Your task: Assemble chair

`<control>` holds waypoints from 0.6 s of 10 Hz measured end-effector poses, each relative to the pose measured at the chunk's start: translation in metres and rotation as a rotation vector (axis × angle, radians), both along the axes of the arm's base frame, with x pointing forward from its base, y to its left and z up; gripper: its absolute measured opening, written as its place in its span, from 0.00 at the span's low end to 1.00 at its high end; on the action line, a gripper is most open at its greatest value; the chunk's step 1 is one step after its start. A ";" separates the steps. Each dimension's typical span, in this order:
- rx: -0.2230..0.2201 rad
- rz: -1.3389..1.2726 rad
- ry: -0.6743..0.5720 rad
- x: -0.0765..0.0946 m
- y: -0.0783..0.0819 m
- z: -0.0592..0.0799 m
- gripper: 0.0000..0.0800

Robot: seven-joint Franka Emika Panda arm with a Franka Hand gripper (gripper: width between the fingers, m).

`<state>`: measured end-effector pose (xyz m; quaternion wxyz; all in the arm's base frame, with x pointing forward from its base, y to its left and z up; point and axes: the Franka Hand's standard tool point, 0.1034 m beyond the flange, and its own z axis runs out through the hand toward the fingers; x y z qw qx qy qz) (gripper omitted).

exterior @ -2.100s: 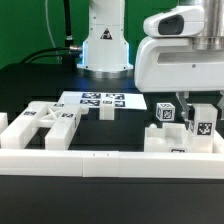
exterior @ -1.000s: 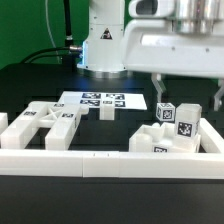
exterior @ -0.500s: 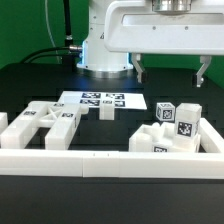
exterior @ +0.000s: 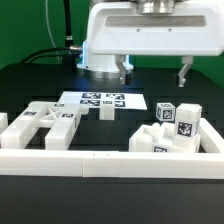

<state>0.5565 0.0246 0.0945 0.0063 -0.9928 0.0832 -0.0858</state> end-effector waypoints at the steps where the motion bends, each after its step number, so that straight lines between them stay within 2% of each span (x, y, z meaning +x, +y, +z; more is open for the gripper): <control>1: -0.002 -0.005 0.009 -0.007 -0.003 -0.005 0.81; 4: -0.003 -0.001 0.007 -0.006 -0.002 -0.006 0.81; 5: -0.016 0.030 -0.011 -0.012 -0.013 -0.012 0.81; 6: -0.024 0.028 -0.010 -0.031 -0.030 -0.024 0.81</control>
Offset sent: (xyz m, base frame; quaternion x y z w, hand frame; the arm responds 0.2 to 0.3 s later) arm 0.0000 0.0000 0.0000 0.0000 0.0000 0.0000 1.0000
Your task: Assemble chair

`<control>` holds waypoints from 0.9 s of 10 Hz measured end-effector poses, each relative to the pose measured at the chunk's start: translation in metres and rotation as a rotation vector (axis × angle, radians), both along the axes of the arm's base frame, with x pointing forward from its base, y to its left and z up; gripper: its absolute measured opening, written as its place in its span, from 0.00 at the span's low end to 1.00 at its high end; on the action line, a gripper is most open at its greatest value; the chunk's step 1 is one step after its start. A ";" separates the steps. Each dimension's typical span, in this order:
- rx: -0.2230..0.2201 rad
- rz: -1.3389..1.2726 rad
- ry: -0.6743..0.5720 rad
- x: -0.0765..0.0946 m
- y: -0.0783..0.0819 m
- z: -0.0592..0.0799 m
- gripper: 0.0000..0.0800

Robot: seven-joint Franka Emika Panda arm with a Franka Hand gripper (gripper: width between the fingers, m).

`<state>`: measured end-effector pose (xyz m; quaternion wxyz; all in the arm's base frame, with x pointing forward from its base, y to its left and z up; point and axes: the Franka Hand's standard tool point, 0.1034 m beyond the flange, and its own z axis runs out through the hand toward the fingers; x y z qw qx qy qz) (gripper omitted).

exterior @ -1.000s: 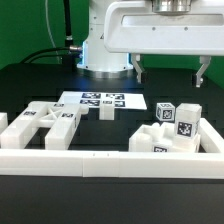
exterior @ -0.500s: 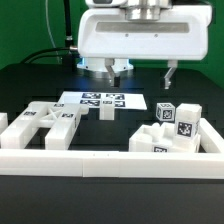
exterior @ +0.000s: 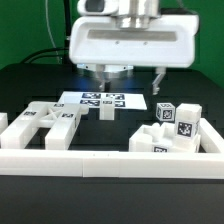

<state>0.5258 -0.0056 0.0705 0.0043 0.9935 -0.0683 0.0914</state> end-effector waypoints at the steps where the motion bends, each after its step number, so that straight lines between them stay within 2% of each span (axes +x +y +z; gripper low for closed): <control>1: -0.005 -0.010 0.011 -0.013 -0.009 -0.009 0.81; 5: 0.001 -0.008 0.042 -0.016 -0.007 -0.012 0.81; 6: 0.013 -0.010 0.087 -0.020 -0.007 -0.014 0.81; 7: 0.043 -0.023 0.199 -0.027 -0.009 -0.015 0.81; 9: 0.061 -0.033 0.302 -0.036 -0.013 -0.021 0.81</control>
Offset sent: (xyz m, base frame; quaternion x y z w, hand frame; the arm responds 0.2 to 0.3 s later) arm 0.0000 0.0000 0.0000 0.0000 -0.0650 0.0000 0.9979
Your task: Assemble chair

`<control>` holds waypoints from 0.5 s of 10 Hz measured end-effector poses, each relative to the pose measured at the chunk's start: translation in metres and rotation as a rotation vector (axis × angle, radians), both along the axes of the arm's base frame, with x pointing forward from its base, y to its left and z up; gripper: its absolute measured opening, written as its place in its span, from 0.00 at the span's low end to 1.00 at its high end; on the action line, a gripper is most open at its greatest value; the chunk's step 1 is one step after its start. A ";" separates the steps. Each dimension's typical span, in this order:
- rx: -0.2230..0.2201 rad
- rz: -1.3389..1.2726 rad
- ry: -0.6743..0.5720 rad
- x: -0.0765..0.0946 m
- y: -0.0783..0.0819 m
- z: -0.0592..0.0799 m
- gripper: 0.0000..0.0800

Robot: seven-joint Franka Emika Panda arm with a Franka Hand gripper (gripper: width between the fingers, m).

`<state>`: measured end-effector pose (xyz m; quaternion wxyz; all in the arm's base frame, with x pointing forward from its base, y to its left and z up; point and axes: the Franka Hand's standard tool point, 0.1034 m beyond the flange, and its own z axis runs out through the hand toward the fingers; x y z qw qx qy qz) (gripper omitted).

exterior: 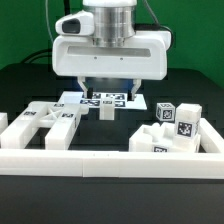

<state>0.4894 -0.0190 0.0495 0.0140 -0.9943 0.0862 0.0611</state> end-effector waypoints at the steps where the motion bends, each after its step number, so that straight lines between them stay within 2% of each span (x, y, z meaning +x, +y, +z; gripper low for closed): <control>1: 0.017 0.000 0.072 -0.009 0.000 -0.005 0.81; 5: 0.075 0.019 0.291 -0.013 0.003 -0.007 0.81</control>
Offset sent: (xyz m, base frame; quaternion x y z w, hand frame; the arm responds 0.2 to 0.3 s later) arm 0.0000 0.0000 0.0000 0.0000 -0.1938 0.0000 0.9810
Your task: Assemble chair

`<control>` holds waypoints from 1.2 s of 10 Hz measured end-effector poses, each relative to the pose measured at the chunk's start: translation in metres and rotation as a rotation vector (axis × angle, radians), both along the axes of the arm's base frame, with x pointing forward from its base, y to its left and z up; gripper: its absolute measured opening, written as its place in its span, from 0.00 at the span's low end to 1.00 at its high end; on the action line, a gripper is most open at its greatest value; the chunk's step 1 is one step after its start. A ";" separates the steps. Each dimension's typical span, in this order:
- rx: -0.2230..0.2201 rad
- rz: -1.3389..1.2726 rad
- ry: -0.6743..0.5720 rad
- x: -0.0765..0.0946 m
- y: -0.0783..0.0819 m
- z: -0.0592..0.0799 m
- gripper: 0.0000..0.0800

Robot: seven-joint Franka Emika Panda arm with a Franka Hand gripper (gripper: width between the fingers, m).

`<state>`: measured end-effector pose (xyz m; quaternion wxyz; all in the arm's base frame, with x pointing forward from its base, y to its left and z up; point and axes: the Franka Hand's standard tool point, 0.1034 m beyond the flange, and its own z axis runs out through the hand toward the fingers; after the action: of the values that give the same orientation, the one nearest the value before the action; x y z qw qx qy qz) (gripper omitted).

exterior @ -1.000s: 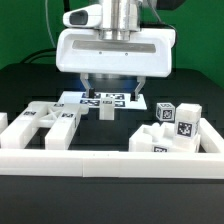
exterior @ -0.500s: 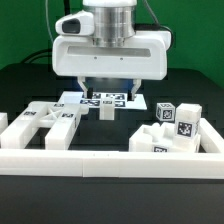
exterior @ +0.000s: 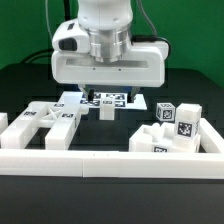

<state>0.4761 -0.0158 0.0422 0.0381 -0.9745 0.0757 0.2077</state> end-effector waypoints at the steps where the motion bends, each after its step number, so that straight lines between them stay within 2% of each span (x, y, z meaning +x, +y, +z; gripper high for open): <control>1: 0.038 0.050 0.070 0.000 0.001 -0.002 0.81; 2: 0.069 0.089 0.123 0.004 0.001 -0.004 0.81; 3: 0.082 0.096 0.165 0.006 0.000 -0.007 0.81; 5: 0.105 0.095 0.273 0.002 0.002 -0.008 0.81; 6: 0.123 0.099 0.367 -0.005 0.003 -0.008 0.81; 8: 0.087 0.107 0.544 -0.016 -0.003 -0.012 0.81; 10: 0.084 0.109 0.540 -0.012 -0.004 -0.017 0.81; 12: 0.072 0.096 0.552 -0.015 -0.001 -0.021 0.81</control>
Offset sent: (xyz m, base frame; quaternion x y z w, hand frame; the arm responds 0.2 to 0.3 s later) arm 0.0000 0.0000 0.0000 0.0000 -0.1938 0.0000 0.9810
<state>0.4607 -0.0172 0.0210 0.0405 -0.8815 0.0294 0.4695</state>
